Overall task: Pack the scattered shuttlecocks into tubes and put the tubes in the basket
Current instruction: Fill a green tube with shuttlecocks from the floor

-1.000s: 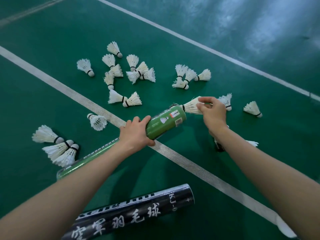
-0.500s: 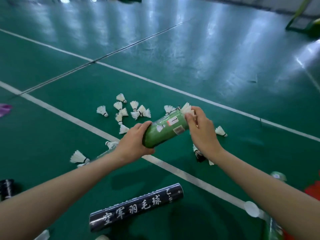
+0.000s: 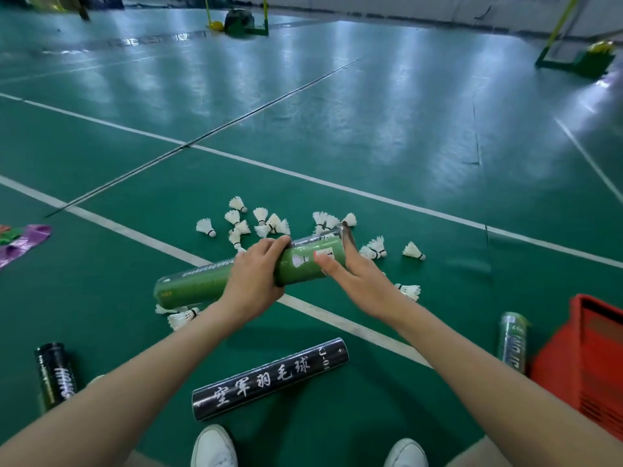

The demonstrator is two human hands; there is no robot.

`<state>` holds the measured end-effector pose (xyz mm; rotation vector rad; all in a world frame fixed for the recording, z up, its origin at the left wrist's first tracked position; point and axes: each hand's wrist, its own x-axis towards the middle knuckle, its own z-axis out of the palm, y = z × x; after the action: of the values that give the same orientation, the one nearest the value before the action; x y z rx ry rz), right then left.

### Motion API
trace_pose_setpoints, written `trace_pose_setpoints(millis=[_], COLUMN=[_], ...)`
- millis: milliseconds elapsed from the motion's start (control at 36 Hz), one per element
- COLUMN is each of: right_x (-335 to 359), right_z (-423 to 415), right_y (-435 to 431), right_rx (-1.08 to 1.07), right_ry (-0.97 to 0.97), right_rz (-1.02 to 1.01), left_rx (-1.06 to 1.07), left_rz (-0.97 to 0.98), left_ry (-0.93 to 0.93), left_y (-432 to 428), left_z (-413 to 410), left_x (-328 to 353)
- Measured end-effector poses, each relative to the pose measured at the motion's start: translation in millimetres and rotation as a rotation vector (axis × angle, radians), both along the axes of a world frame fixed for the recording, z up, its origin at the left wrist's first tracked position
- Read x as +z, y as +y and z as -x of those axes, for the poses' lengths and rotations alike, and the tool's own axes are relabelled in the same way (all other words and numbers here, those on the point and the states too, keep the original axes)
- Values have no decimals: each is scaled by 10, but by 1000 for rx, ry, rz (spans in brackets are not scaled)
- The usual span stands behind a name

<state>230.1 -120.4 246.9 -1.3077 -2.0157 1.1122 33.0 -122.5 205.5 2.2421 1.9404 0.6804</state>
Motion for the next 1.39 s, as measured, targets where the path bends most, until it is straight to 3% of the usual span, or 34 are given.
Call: trace_pose_setpoints(millis=[111,250,417,667,778,972,1111,1389], right_x=[-131,-294,-1102,-2552,-3032,-3731,-3917,-3848], right_z=[-81,-275,-624,-1014,-1156,-1273,-1216,-1120], right_y=[146,562,1120,2122,2451,2645,2536,2296], right_rx=[5,-200,-174,-289,-415,-415,-489,-818], right_ry=[112,180,-25,-68,-112,-461,-264,-26], right_rz=[140,122,230,486,436,405,388,-30], left_rx=[12,64,43,31,59,61,64,22], left_rz=[69,272,457,640,685,729,739,731], left_ry=[85,73,161,274,273,286,269,240], left_y=[105,487,1038,1978,2177,2240,2210,2134], left_z=[-39,-145,-489,-834,-878,-872,-902,-911], left_x=[-72,-291,-1051,-2242,-2576,-2941,-3066,-3141])
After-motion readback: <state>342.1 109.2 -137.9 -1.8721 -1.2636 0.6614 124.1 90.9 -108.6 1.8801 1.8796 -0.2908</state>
